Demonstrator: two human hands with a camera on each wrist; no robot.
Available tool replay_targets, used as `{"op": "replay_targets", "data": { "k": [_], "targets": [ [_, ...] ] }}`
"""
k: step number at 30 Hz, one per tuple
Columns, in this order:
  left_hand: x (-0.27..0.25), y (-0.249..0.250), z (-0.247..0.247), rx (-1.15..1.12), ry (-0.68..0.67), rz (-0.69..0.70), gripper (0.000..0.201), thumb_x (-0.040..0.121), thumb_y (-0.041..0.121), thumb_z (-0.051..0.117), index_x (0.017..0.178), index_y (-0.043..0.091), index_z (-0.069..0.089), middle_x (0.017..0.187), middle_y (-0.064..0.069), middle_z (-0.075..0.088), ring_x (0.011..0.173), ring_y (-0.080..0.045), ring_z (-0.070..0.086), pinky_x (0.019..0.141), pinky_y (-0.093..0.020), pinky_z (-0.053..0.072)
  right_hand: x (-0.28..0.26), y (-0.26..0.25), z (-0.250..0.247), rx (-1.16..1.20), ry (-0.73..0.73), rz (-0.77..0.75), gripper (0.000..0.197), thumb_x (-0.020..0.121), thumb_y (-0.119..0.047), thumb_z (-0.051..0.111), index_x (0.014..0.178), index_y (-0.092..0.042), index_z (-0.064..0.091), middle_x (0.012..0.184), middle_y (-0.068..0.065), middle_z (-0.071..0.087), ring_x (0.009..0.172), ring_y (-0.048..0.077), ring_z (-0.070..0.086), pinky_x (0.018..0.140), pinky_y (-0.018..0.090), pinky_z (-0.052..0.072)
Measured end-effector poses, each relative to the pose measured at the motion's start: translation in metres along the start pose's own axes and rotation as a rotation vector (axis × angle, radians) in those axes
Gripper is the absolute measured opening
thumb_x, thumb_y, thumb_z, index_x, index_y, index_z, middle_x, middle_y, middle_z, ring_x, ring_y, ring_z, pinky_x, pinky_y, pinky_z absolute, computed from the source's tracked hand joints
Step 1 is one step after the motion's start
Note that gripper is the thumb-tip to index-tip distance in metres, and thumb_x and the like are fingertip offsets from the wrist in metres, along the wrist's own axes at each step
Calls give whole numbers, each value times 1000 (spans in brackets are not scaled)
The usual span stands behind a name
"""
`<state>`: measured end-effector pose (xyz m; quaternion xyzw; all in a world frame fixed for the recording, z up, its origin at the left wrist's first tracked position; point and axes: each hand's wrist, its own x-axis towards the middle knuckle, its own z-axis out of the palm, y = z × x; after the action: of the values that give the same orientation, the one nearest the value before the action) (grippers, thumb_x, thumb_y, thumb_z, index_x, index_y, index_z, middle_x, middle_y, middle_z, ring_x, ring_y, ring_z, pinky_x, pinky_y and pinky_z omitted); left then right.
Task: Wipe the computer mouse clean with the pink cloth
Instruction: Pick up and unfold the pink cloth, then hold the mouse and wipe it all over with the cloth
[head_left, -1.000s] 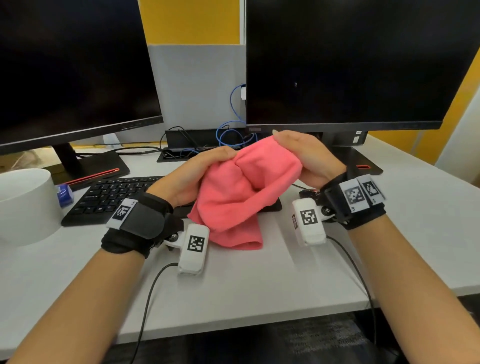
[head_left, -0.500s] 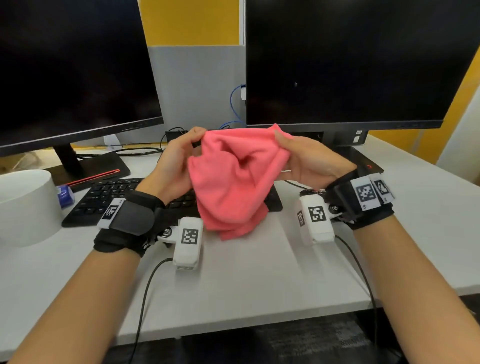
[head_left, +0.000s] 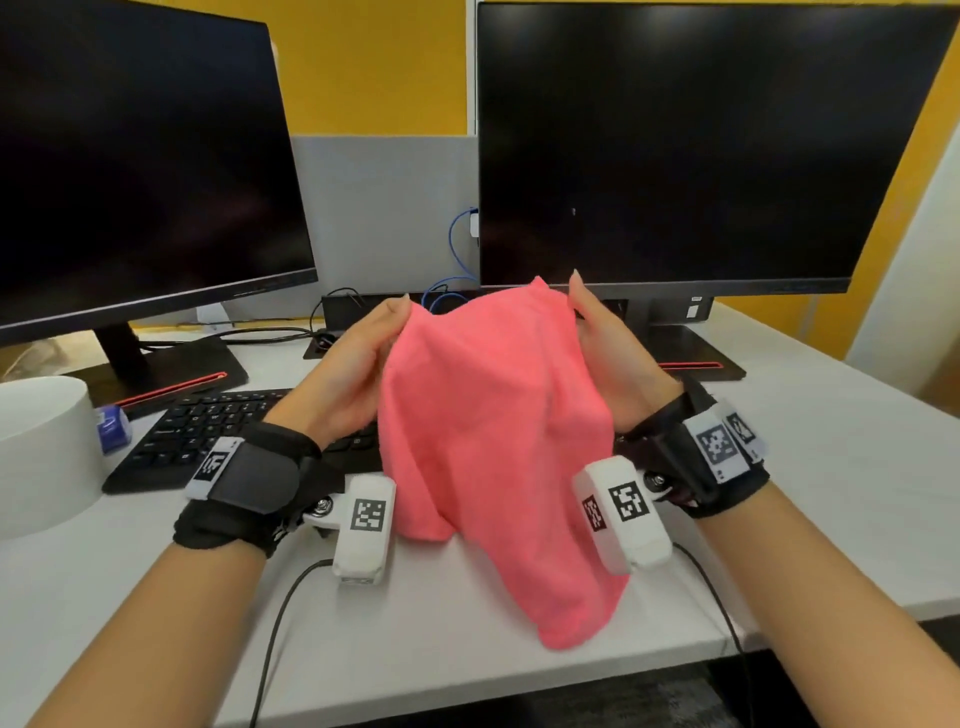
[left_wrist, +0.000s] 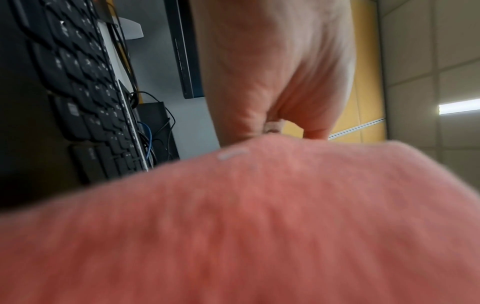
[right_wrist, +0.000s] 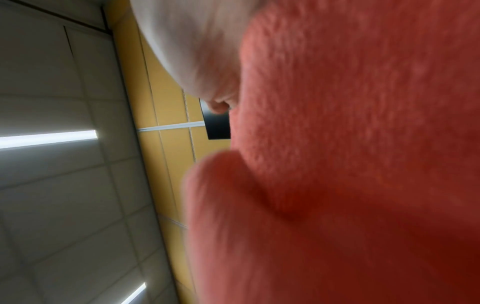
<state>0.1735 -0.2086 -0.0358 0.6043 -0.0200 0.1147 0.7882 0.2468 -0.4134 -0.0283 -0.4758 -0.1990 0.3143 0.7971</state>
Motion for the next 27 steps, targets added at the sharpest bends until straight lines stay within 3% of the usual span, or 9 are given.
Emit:
{"op": "replay_targets", "data": {
  "k": [4, 7, 12, 15, 17, 20, 22, 23, 27],
  "targets": [
    [-2, -4, -2, 77, -133, 2, 16, 97, 23, 47, 82, 20, 49, 59, 12, 54, 45, 0, 46, 42, -13, 38, -21, -2, -10, -5, 20, 38, 49, 99, -53, 36, 111, -11, 58, 95, 5, 57, 99, 23, 54, 90, 34, 41],
    [-1, -9, -4, 152, -265, -64, 4, 90, 25, 57, 87, 24, 55, 68, 8, 53, 51, -4, 46, 46, -15, 38, -47, -8, -20, -126, 38, 131, 43, 99, -45, 42, 113, -10, 64, 102, 10, 67, 97, 23, 63, 88, 34, 48],
    [3, -18, -2, 131, -322, -149, 41, 64, 43, 86, 90, 25, 60, 84, 8, 65, 58, -7, 57, 47, -16, 45, -99, -29, -52, -53, 108, 133, 63, 94, -62, 39, 95, -14, 80, 100, 11, 75, 88, 23, 74, 72, 32, 61],
    [4, -20, -3, 155, -323, -197, 60, 53, 54, 89, 99, 24, 63, 95, 4, 68, 67, -11, 62, 54, -19, 50, -127, -42, -82, 64, 118, 72, 50, 52, -52, 90, 79, -13, 73, 65, 5, 66, 61, 19, 68, 56, 29, 57],
    [5, -19, -3, 211, -336, -212, 64, 52, 56, 88, 101, 22, 64, 100, 1, 70, 72, -13, 64, 57, -21, 52, -142, -50, -98, 96, 207, -7, 52, 32, -32, 99, 67, -13, 66, 51, -1, 54, 48, 14, 59, 49, 26, 53],
    [7, -20, 4, 333, -343, -240, 54, 64, 51, 83, 104, 19, 65, 106, -4, 70, 78, -16, 66, 64, -24, 55, -166, -69, -103, -45, 367, -155, 7, 65, -12, 80, 64, -14, 73, 51, -2, 64, 46, 9, 64, 42, 21, 53],
    [9, -20, 14, 407, -325, -256, 34, 84, 40, 68, 109, 17, 64, 110, -5, 71, 83, -17, 67, 70, -26, 55, -179, -83, -115, -198, 512, -284, 38, 95, 4, 42, 83, -19, 69, 55, -8, 70, 48, 3, 66, 41, 16, 51],
    [9, -20, 19, 451, -314, -266, 28, 91, 34, 62, 111, 16, 64, 111, -5, 72, 85, -17, 67, 72, -26, 55, -185, -89, -120, -270, 556, -341, 42, 99, 6, 33, 88, -22, 62, 54, -14, 69, 47, -1, 65, 42, 14, 50],
    [15, -17, 50, 733, -342, -230, 22, 93, 28, 63, 113, 19, 62, 110, 5, 73, 96, -16, 70, 80, -25, 54, -183, -108, -115, -216, 491, -475, 31, 84, -20, 54, 64, -27, 76, 60, -11, 70, 57, 0, 69, 53, 16, 56]
  ]
}}
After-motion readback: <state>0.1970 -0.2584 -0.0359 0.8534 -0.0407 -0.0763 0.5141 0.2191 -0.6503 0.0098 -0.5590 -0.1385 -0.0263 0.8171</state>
